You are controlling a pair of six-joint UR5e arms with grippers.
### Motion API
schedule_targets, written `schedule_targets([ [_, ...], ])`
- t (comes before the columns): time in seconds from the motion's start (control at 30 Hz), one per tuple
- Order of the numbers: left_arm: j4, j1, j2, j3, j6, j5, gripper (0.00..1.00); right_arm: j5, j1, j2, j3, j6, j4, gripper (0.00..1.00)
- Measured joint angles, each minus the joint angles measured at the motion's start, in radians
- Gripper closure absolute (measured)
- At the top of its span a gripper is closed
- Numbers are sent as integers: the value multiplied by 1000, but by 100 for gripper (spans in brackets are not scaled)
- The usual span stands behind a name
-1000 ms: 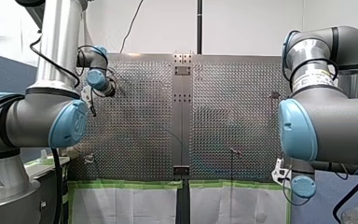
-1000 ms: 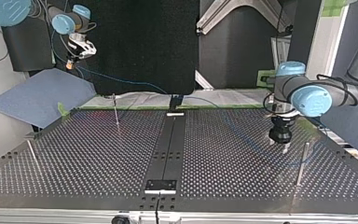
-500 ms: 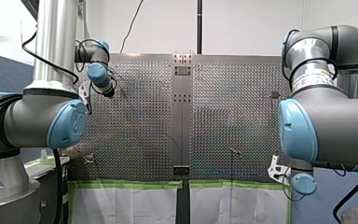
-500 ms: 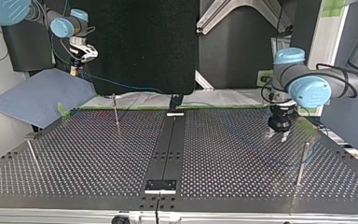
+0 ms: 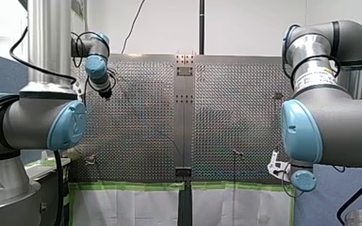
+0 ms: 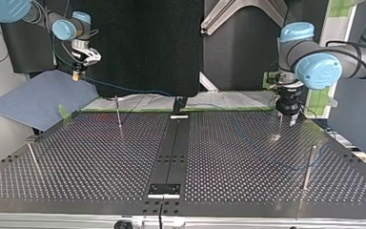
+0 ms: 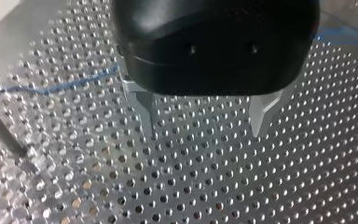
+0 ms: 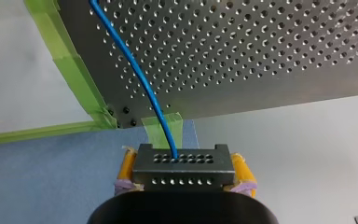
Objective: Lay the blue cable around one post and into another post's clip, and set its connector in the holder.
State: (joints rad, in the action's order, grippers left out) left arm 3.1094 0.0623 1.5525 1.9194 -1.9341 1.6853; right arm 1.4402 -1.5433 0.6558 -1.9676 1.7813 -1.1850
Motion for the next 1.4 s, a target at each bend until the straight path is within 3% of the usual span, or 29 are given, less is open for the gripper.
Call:
schedule_targets([
  [0.27,70,-8,-70,-15,7,28,0,0,-13,0,0,14,-2,100],
  [0.5,134,-8,-135,-75,16,85,0,0,-18,0,0,28,-9,100],
  [0.67,175,-6,-176,-115,17,91,0,0,-19,0,0,30,-10,100],
  [1.03,267,-2,-260,-207,10,12,0,0,-20,0,0,39,-10,100],
  [1.4,367,5,-191,-307,15,-80,0,0,-19,0,0,40,-7,100],
])
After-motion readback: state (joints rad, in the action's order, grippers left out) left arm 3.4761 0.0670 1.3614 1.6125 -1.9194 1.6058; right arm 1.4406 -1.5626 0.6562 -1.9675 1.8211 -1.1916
